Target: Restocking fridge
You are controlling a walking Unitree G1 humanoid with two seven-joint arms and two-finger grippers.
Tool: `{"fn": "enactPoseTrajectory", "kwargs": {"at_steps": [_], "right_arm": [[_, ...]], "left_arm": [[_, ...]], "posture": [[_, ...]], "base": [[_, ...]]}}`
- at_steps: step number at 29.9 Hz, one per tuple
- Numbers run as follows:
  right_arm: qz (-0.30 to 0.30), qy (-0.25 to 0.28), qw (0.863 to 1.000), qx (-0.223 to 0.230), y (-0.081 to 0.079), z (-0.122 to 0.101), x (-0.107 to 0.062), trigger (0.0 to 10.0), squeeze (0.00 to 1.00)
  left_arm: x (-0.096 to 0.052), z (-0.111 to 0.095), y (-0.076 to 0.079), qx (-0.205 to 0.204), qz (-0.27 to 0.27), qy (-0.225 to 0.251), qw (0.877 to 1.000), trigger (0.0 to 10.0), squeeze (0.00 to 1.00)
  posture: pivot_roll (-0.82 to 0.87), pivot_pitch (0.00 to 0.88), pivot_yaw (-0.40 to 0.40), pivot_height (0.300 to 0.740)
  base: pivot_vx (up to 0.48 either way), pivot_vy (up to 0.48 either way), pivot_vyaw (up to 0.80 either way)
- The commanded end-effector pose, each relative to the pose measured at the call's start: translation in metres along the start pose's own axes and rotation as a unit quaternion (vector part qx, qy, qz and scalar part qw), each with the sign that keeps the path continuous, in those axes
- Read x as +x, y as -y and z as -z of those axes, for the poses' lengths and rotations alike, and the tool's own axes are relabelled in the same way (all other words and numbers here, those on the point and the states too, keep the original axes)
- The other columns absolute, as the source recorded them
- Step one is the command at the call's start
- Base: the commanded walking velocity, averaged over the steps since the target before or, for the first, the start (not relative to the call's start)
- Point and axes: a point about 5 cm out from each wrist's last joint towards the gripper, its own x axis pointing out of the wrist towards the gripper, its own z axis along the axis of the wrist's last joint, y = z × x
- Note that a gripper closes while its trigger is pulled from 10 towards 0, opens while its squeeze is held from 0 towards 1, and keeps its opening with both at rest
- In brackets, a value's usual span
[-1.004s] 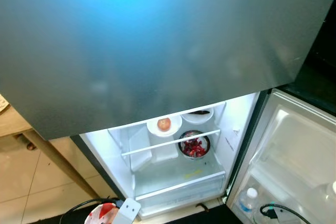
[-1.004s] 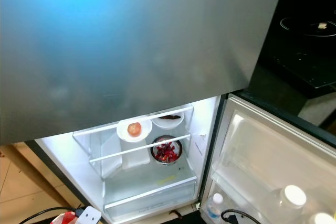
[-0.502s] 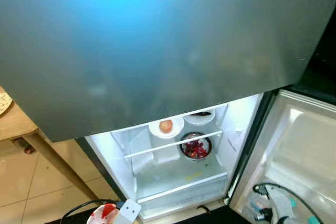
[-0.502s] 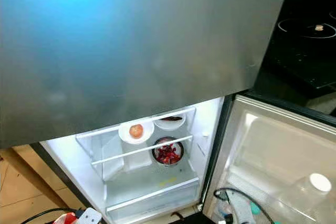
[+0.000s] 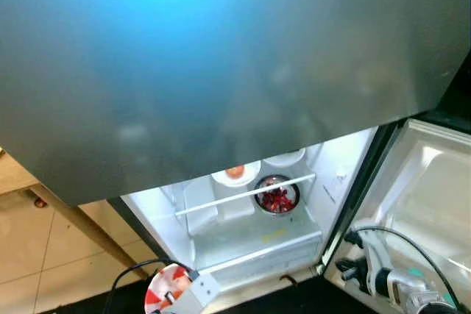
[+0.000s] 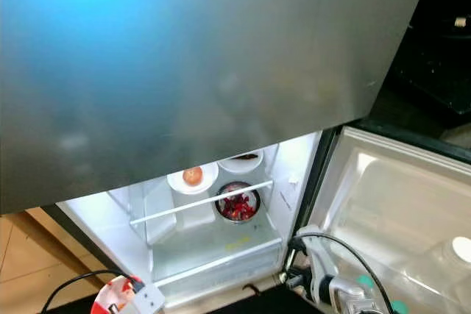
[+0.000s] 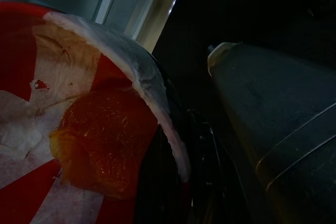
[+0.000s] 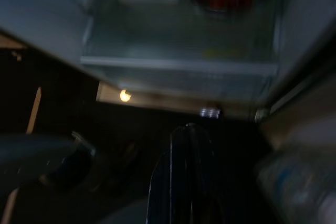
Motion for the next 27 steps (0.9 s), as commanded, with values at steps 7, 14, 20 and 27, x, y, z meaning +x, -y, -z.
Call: {"fn": "enactPoseTrajectory", "kwargs": {"at_steps": [7,14,20,27], "right_arm": [[-0.069,0.013,0.997,-0.007,-0.007,-0.006,0.001,10.0,0.00],[-0.093,0.010,0.996,-0.013,-0.011,-0.007,0.002,10.0,0.00],[-0.093,0.011,0.996,-0.010,-0.012,-0.007,0.002,10.0,0.00],[-0.096,0.030,0.995,-0.005,-0.014,-0.014,0.006,10.0,0.00]], "left_arm": [[0.000,-0.014,-0.014,0.050,-0.019,0.005,0.999,10.0,0.00],[-0.001,-0.027,-0.025,0.069,-0.028,0.024,0.997,10.0,0.00],[-0.002,-0.042,-0.035,0.077,-0.035,0.051,0.995,10.0,0.00],[-0.006,-0.086,-0.053,0.096,-0.049,0.117,0.987,10.0,0.00]], "posture": [[-0.05,0.000,0.037,0.686],[-0.06,0.000,0.033,0.656],[-0.06,0.000,0.033,0.631],[-0.06,0.000,0.035,0.602]], "base": [[0.000,0.000,0.00],[0.000,0.000,0.00],[0.000,0.000,0.00],[0.000,0.000,0.00]]}}
